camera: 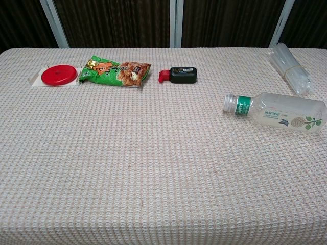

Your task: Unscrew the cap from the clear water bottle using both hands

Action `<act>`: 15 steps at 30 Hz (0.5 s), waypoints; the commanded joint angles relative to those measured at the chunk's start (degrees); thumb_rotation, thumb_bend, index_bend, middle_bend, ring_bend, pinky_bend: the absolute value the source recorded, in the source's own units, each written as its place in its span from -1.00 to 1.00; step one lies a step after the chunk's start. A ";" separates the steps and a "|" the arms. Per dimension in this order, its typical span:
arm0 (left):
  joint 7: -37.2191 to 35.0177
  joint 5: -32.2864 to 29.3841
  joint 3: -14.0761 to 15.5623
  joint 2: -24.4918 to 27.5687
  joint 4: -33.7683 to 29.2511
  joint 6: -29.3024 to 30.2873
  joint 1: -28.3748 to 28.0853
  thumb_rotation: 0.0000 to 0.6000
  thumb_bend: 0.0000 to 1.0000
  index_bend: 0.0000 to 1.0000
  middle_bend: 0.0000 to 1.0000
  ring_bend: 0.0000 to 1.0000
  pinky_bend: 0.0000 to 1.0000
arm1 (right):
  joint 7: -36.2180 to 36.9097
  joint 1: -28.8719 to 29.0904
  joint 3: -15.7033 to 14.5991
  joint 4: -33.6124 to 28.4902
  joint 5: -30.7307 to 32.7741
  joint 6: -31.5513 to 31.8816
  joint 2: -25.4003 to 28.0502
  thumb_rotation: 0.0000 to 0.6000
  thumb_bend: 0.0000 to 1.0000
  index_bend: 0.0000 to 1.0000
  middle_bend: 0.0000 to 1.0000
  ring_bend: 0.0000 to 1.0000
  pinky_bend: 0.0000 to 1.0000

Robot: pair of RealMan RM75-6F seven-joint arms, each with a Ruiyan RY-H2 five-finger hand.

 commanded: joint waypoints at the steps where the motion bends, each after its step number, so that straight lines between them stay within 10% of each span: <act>1: -0.07 0.00 -0.05 -0.13 0.32 -0.03 -0.01 1.00 -1.00 -0.74 -0.86 -1.00 -1.00 | -0.18 -0.09 0.03 -0.16 0.08 0.09 0.07 1.00 -0.80 -0.91 -0.75 -0.95 -0.82; 15: -0.60 0.22 0.10 -0.49 0.57 -0.56 -0.07 1.00 -1.00 -0.74 -0.86 -1.00 -1.00 | -5.36 7.01 1.96 -4.72 9.02 -14.74 -1.79 1.00 -0.88 -0.91 -0.71 -0.94 -0.82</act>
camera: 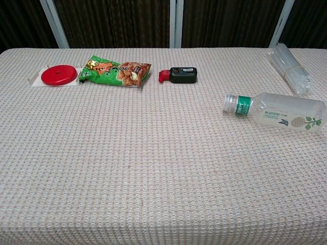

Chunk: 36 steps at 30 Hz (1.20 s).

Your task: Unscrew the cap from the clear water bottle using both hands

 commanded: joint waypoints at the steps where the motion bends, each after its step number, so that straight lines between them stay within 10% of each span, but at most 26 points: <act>1: -0.08 0.05 -0.01 -0.05 0.13 -0.22 -0.14 1.00 -1.00 -0.74 -0.86 -1.00 -1.00 | -2.97 4.12 1.48 -2.14 5.70 -7.09 -2.10 1.00 -0.90 -0.91 -0.71 -0.94 -0.81; 14: -1.41 -0.03 0.07 0.36 0.82 -2.52 -1.27 1.00 -1.00 -0.74 -0.86 -1.00 -1.00 | -7.00 14.68 5.28 4.68 18.25 -21.05 -12.39 1.00 -0.92 -0.91 -0.65 -0.94 -0.80; 36: -2.86 -1.08 -0.12 -0.10 2.26 -3.25 -1.42 1.00 -1.00 -0.74 -0.86 -1.00 -1.00 | 1.19 18.61 4.27 15.55 15.04 -23.55 -19.94 1.00 -0.80 -0.48 -0.34 -0.67 -0.51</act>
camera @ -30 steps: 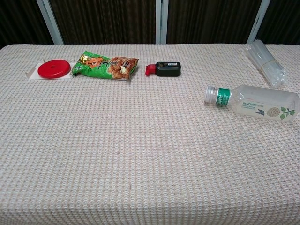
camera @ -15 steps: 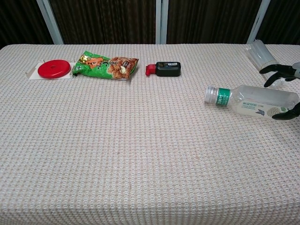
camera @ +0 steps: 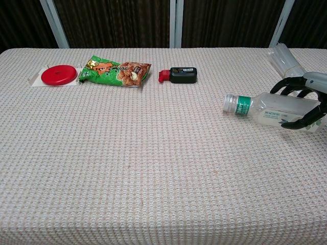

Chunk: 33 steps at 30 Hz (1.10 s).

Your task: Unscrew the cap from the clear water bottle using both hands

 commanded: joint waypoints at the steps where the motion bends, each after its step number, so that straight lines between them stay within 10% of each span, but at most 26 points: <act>1: 0.02 0.02 0.04 -0.03 0.03 0.00 0.01 1.00 -1.00 -0.74 -0.86 -1.00 -1.00 | 0.50 0.34 -0.36 0.96 -1.09 0.31 -0.69 1.00 -0.79 -0.46 -0.32 -0.65 -0.50; 11: -3.43 2.85 -0.54 0.74 -0.20 -0.40 -2.01 1.00 -1.00 -0.74 -0.86 -1.00 -1.00 | 10.32 0.56 -1.91 4.79 -11.79 6.53 -3.32 1.00 -0.41 0.26 0.05 -0.17 -0.03; 20: -11.22 11.87 -2.09 3.09 -2.94 -1.65 -9.08 1.00 -1.00 -0.73 -0.86 -1.00 -1.00 | 31.69 5.12 -3.83 10.26 -27.12 14.12 -6.09 1.00 -0.35 0.28 0.07 -0.13 0.11; 33: -17.99 17.00 -4.54 0.33 -8.10 -8.20 -20.65 1.00 -1.00 -0.73 -0.86 -1.00 -1.00 | 44.40 12.35 -3.11 15.01 -30.83 16.72 -12.92 1.00 -0.11 0.28 0.07 -0.11 0.17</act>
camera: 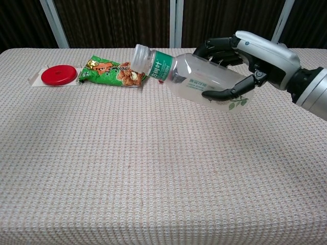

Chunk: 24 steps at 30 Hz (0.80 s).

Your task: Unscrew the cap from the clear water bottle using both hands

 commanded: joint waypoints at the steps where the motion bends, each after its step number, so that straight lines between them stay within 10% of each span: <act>1: -1.80 0.63 -0.89 -2.13 -1.08 -1.11 -2.33 1.00 -1.00 -0.73 -0.86 -1.00 -1.00 | 2.00 1.44 0.32 1.07 -0.26 0.75 -1.49 1.00 -0.07 0.28 0.07 -0.11 0.18; 24: -2.30 -1.51 -2.71 -12.52 0.90 -1.28 -9.75 1.00 -1.00 -0.73 -0.86 -1.00 -1.00 | 2.55 5.64 0.38 -2.41 1.27 1.47 -3.57 1.00 0.17 0.35 0.12 -0.06 0.23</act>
